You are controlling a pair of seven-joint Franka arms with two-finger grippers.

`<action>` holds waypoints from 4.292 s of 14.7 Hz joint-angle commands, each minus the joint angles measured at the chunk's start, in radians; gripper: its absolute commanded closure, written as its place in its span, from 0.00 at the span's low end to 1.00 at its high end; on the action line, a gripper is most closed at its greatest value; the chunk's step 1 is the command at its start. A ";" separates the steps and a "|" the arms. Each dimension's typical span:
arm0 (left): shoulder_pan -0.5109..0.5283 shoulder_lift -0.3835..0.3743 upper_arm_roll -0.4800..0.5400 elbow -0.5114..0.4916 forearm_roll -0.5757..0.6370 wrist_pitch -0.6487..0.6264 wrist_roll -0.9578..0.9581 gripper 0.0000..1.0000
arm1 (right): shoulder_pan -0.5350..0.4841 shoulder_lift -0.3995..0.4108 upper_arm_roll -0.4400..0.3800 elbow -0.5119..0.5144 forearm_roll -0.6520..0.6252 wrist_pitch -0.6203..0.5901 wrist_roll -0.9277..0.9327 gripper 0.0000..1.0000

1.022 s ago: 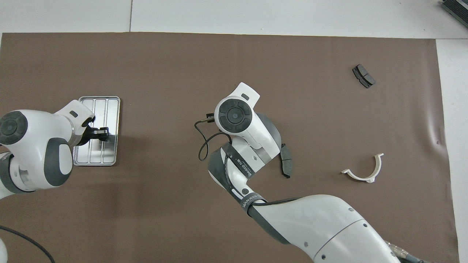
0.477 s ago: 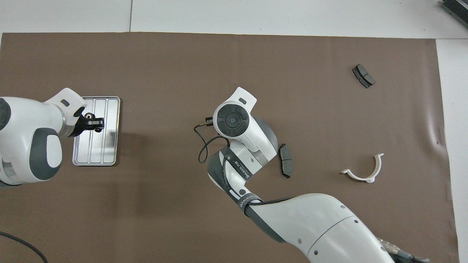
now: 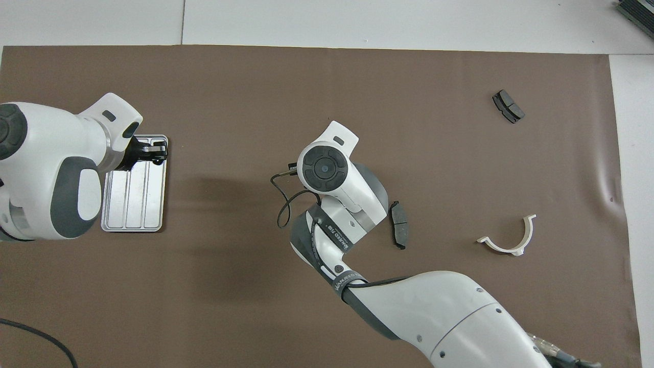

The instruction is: Place bearing gear from tray to pile

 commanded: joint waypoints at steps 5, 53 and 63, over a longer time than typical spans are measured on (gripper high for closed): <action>-0.150 0.044 0.011 0.021 0.009 0.093 -0.060 1.00 | -0.157 -0.260 0.006 -0.014 0.039 -0.257 -0.084 1.00; 0.156 0.083 0.024 -0.018 -0.008 0.128 0.225 0.00 | -0.037 0.008 0.006 0.038 -0.027 -0.009 0.022 0.55; 0.181 0.170 0.024 -0.096 -0.008 0.303 0.223 0.00 | -0.022 0.008 0.006 0.014 -0.027 -0.005 0.019 0.65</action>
